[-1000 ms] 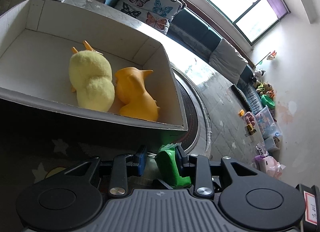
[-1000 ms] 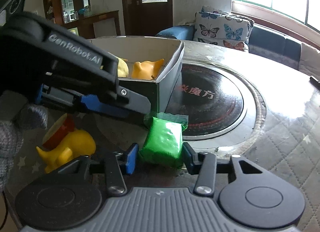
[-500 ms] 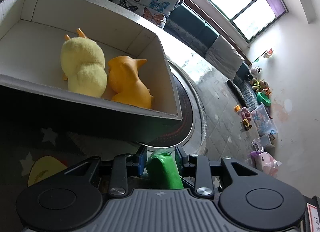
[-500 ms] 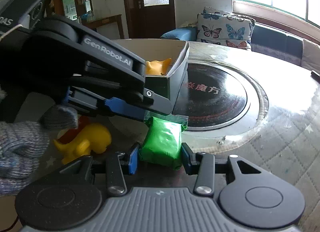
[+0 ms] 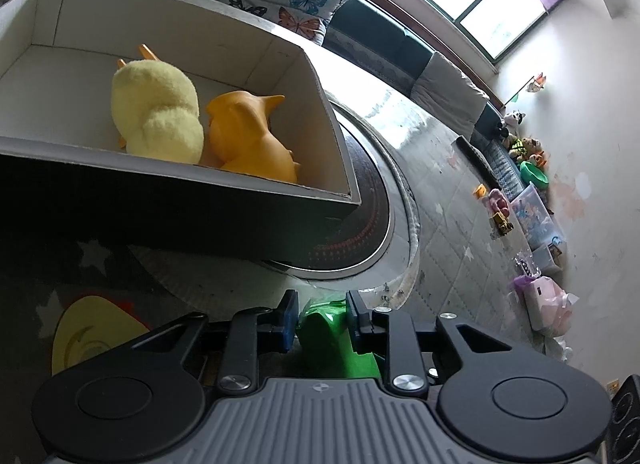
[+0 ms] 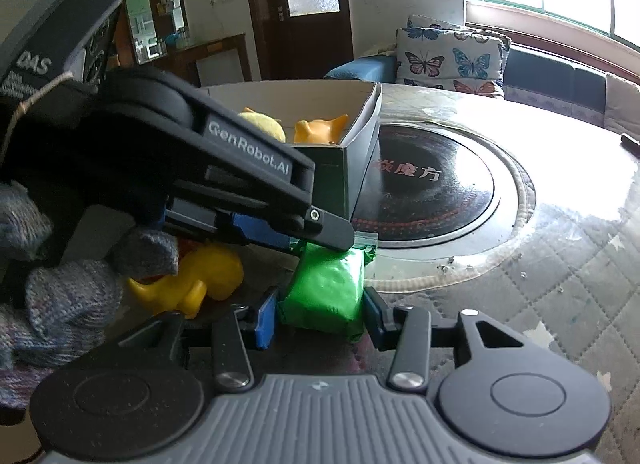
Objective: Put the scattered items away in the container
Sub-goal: 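Lift the green packet with the left gripper over the box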
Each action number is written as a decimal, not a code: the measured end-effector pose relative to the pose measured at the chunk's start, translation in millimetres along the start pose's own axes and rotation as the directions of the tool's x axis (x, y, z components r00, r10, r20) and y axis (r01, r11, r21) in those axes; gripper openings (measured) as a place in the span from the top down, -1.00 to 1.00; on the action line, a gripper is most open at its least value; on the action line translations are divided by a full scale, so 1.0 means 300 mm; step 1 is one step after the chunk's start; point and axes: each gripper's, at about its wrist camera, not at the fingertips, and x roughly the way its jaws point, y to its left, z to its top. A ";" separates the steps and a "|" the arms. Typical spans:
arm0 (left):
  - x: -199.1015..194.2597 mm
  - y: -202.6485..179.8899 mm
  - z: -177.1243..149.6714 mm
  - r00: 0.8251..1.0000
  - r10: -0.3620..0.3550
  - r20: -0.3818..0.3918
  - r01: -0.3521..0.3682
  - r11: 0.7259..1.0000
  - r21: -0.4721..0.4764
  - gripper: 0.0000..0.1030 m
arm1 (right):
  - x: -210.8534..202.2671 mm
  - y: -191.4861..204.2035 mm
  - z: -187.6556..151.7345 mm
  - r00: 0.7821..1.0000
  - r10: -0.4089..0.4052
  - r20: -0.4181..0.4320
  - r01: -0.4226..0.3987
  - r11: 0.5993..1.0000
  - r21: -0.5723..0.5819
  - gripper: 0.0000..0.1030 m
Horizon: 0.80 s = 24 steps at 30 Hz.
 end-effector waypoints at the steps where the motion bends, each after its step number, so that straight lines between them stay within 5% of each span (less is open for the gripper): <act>1: 0.000 -0.001 -0.002 1.000 0.001 0.001 -0.001 1.000 0.001 0.47 | -0.005 -0.002 0.001 1.000 0.002 0.002 -0.002 1.000 0.006 0.13; 12: -0.041 -0.004 -0.015 1.000 0.001 0.021 0.000 1.000 -0.019 0.53 | -0.030 0.022 0.010 1.000 -0.002 0.010 0.002 1.000 -0.006 0.17; 24: -0.183 -0.037 0.111 0.988 -0.021 0.154 0.021 1.000 -0.002 0.54 | -0.081 0.072 0.167 0.993 0.009 0.120 0.002 0.996 -0.093 0.19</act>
